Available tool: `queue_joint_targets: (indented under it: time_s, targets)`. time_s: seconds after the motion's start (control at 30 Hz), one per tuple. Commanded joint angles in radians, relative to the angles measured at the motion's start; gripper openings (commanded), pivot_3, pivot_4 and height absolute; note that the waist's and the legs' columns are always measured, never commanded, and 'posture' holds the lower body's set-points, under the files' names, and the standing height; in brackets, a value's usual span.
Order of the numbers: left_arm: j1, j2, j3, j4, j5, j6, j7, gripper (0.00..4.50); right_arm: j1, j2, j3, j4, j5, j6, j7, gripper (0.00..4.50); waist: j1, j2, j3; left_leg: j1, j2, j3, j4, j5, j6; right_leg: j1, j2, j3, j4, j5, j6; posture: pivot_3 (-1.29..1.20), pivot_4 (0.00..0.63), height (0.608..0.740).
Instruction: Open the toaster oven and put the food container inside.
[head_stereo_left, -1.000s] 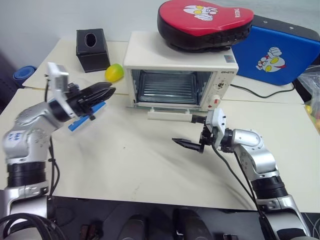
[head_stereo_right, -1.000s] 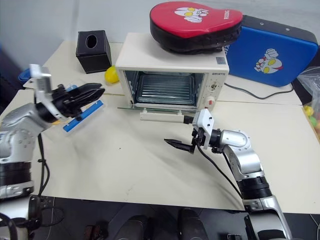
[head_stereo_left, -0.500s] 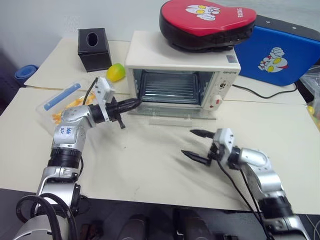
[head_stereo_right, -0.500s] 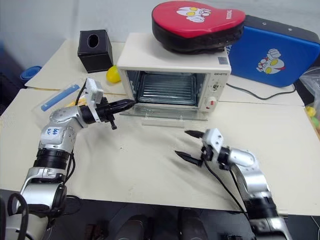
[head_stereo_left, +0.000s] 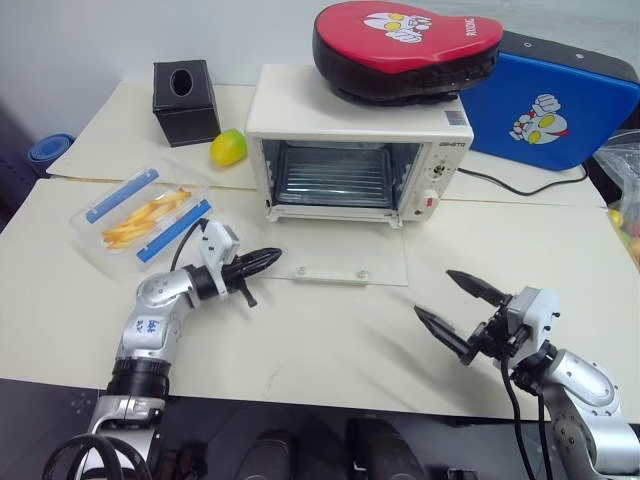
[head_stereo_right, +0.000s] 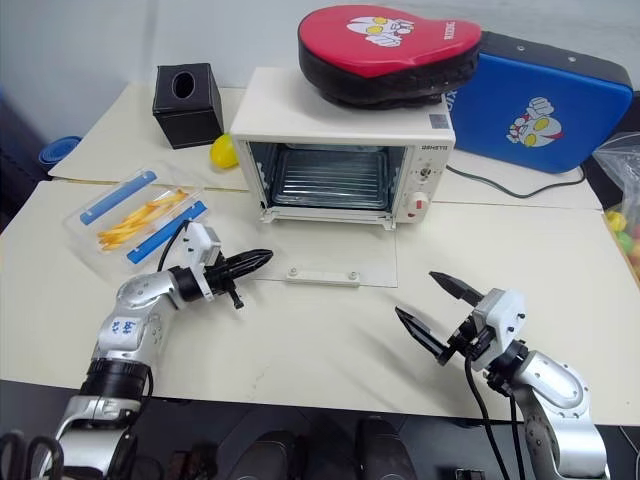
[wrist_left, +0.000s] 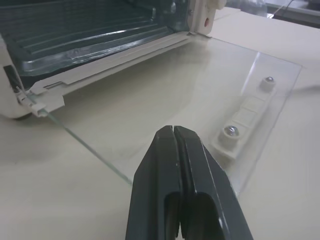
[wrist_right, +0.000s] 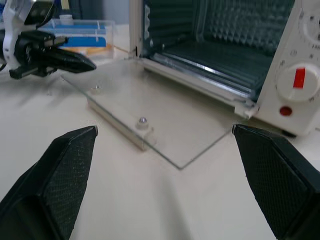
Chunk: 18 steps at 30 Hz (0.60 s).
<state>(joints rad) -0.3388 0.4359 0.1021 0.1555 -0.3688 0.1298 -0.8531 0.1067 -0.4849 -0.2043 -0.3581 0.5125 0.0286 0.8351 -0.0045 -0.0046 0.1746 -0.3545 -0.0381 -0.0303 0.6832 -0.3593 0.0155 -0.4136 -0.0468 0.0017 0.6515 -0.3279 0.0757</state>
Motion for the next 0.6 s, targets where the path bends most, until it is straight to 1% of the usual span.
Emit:
queue_joint_targets:
  time_s: [0.03,0.1,0.2,0.27,0.3,0.4,0.43,0.5,0.6]
  targets:
    - [0.063,-0.011,0.154,-0.159,-0.143,0.057,0.093,0.92,-0.062,0.014,0.029,-0.050,0.030,0.003,-0.007,4.50,0.002,0.000,0.000,0.000,0.000,0.000,0.000,0.000,0.000,0.000,0.000,0.000,0.000,0.000,0.000,0.00,0.150,0.740]
    - [0.137,0.012,0.256,-0.245,-0.201,0.113,0.157,1.52,-0.106,0.029,0.066,-0.052,0.041,0.018,-0.006,4.50,0.002,0.000,0.000,0.000,0.001,0.000,0.000,0.000,0.000,0.000,0.000,0.000,0.000,0.000,0.000,0.00,0.150,0.740]
    - [0.320,0.053,0.456,-0.338,-0.264,0.170,0.227,2.48,-0.170,0.062,0.132,-0.047,0.032,0.016,-0.002,4.50,-0.011,0.000,0.000,0.000,0.001,0.000,-0.002,0.000,0.000,0.000,0.000,0.000,-0.001,0.000,-0.001,0.00,0.150,0.740]
    - [0.438,0.052,0.589,-0.370,-0.315,0.196,0.274,3.08,-0.197,0.081,0.159,-0.038,0.016,-0.001,0.001,4.50,-0.014,0.000,0.000,0.000,0.001,0.000,-0.004,-0.001,0.000,0.000,0.001,0.000,-0.003,0.000,-0.001,0.00,0.150,0.740]
    - [0.497,0.045,0.677,-0.371,-0.345,0.208,0.310,3.41,-0.213,0.092,0.172,-0.030,0.008,-0.009,0.000,4.50,-0.013,0.000,0.000,0.000,0.001,0.000,-0.004,-0.001,0.001,0.000,0.000,0.000,-0.004,0.000,-0.001,0.00,0.150,0.740]
    - [0.579,0.038,0.821,-0.356,-0.408,0.261,0.416,4.36,-0.245,0.106,0.190,-0.010,-0.004,-0.032,0.009,4.50,0.004,-0.003,0.000,0.000,0.001,0.000,-0.003,-0.002,0.003,0.002,0.000,0.000,-0.006,0.000,-0.001,0.00,0.150,0.740]
    - [0.592,0.036,0.854,-0.341,-0.414,0.268,0.449,4.46,-0.255,0.109,0.193,0.001,-0.012,-0.057,0.021,4.50,0.010,-0.003,-0.001,0.000,0.001,-0.001,-0.002,-0.002,0.003,0.003,0.000,-0.001,-0.006,0.000,-0.001,0.00,0.150,0.740]
    - [0.605,0.055,0.889,-0.302,-0.419,0.327,0.517,4.46,-0.275,0.107,0.206,0.027,-0.020,-0.085,0.054,4.50,0.023,-0.003,-0.001,0.001,0.000,-0.001,-0.001,-0.003,0.005,0.004,-0.001,-0.001,-0.007,0.000,-0.001,0.00,0.150,0.740]
    - [0.559,0.097,0.883,-0.285,-0.450,0.395,0.563,4.46,-0.285,0.097,0.217,0.064,-0.033,-0.122,0.098,4.50,0.031,-0.003,-0.001,0.001,-0.001,-0.001,-0.002,-0.003,0.005,0.005,-0.001,-0.001,-0.007,0.000,-0.001,0.00,0.150,0.740]
